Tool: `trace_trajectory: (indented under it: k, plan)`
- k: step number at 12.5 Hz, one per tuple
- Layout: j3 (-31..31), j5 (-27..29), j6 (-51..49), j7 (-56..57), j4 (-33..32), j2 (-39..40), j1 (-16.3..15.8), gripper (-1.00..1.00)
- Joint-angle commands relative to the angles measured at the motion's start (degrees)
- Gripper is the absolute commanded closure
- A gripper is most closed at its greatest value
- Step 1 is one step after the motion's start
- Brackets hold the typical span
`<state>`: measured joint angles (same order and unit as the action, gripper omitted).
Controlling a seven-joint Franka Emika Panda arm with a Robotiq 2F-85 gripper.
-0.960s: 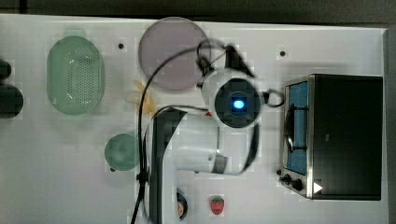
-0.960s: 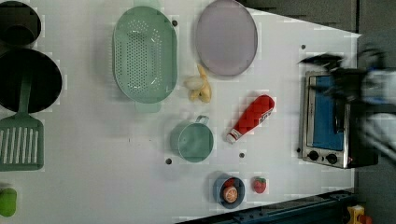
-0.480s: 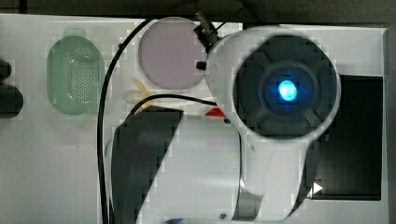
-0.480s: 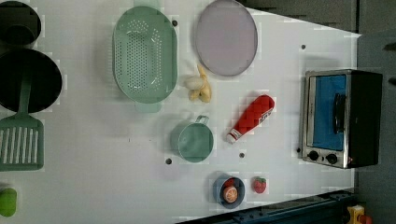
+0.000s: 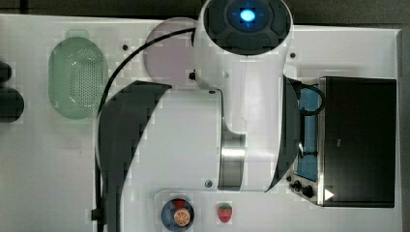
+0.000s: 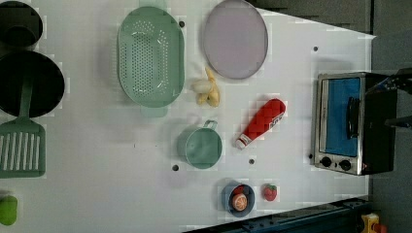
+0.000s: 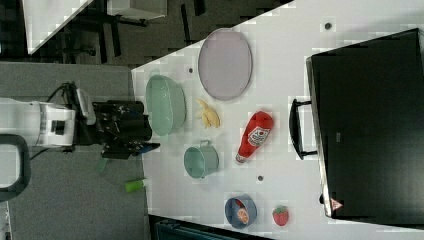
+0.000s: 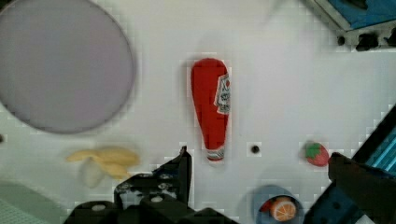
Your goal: Pick Ketchup from oven and place it on table.
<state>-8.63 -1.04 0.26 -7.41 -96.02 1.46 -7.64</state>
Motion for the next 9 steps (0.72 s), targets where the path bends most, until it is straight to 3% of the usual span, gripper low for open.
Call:
trace_trajectory:
  k: [1, 9]
  plan:
    - [-0.77, -0.32, 0.92, -3.43, 2.24, -2.43, 0.49, -1.00]
    - [-0.78, -0.33, 0.93, -3.43, 1.67, -2.01, 0.49, -1.00]
